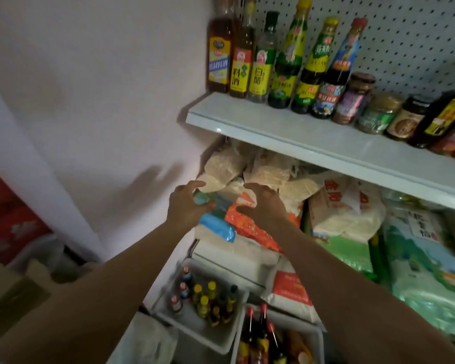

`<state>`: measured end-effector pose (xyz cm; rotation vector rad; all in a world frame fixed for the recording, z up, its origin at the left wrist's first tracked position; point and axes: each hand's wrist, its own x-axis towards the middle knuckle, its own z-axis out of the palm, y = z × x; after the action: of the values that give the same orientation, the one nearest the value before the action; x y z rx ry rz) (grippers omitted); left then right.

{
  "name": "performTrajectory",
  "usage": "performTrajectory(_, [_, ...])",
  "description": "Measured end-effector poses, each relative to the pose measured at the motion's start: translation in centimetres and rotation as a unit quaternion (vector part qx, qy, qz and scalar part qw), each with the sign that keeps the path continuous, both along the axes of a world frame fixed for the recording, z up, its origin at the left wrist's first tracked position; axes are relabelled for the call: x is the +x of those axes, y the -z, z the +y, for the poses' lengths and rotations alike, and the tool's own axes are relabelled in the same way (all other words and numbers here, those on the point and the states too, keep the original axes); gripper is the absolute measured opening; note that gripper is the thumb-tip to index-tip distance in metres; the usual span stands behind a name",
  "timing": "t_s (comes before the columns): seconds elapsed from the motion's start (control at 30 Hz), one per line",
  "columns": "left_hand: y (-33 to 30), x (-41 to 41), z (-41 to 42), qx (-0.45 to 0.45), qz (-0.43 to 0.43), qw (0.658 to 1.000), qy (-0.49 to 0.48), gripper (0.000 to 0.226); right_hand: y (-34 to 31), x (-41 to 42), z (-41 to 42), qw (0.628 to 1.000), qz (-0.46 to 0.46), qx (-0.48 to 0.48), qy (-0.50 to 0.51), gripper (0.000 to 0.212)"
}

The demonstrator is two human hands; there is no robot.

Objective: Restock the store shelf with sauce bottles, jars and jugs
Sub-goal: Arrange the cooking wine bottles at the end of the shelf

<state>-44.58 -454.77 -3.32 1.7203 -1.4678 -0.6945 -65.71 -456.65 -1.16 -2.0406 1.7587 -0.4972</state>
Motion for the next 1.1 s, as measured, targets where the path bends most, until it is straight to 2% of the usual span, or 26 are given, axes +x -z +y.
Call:
performTrajectory(0.27, [10.3, 0.0, 3.4, 0.097, -0.013, 0.995, 0.023, 0.056, 10.9, -1.4, 2.8, 0.995, 0.021, 0.096, 0.015, 0.056])
performTrajectory(0.43, [20.3, -0.4, 4.9, 0.175, 0.001, 0.984, 0.033, 0.048, 21.2, -2.3, 4.5, 0.985, -0.017, 0.156, 0.071, 0.043])
performTrajectory(0.57, [29.4, -1.5, 6.0, 0.241, 0.064, 0.968, 0.014, 0.048, 30.5, -3.2, 5.8, 0.964, -0.070, 0.212, 0.144, 0.037])
performTrajectory(0.63, [34.2, -2.0, 6.5, 0.254, 0.095, 0.962, 0.004, 0.042, 35.2, -3.4, 6.1, 0.959, -0.086, 0.220, 0.156, 0.026])
performTrajectory(0.7, [40.0, -2.2, 6.9, 0.273, 0.126, 0.954, -0.016, 0.041, 39.9, -3.4, 6.4, 0.951, -0.116, 0.227, 0.175, 0.005])
performTrajectory(0.77, [44.6, -2.5, 7.2, 0.286, 0.105, 0.952, -0.012, 0.052, 44.4, -3.3, 6.6, 0.946, -0.122, 0.232, 0.191, 0.004])
performTrajectory(0.8, [46.4, -2.7, 7.4, 0.291, 0.094, 0.952, -0.004, 0.057, 46.8, -3.2, 6.7, 0.945, -0.121, 0.233, 0.195, 0.012])
performTrajectory(0.87, [50.1, -3.1, 7.7, 0.304, 0.099, 0.948, 0.003, 0.049, 51.0, -2.8, 6.7, 0.937, -0.139, 0.242, 0.210, 0.018])
performTrajectory(0.93, [54.1, -3.2, 7.8, 0.311, 0.098, 0.945, 0.009, 0.040, 54.9, -2.5, 6.9, 0.927, -0.167, 0.252, 0.224, 0.013])
performTrajectory(1.1, [62.2, -4.5, 7.4, 0.292, 0.076, 0.952, 0.041, 0.051, 63.4, -2.2, 7.1, 0.922, -0.189, 0.248, 0.230, 0.018])
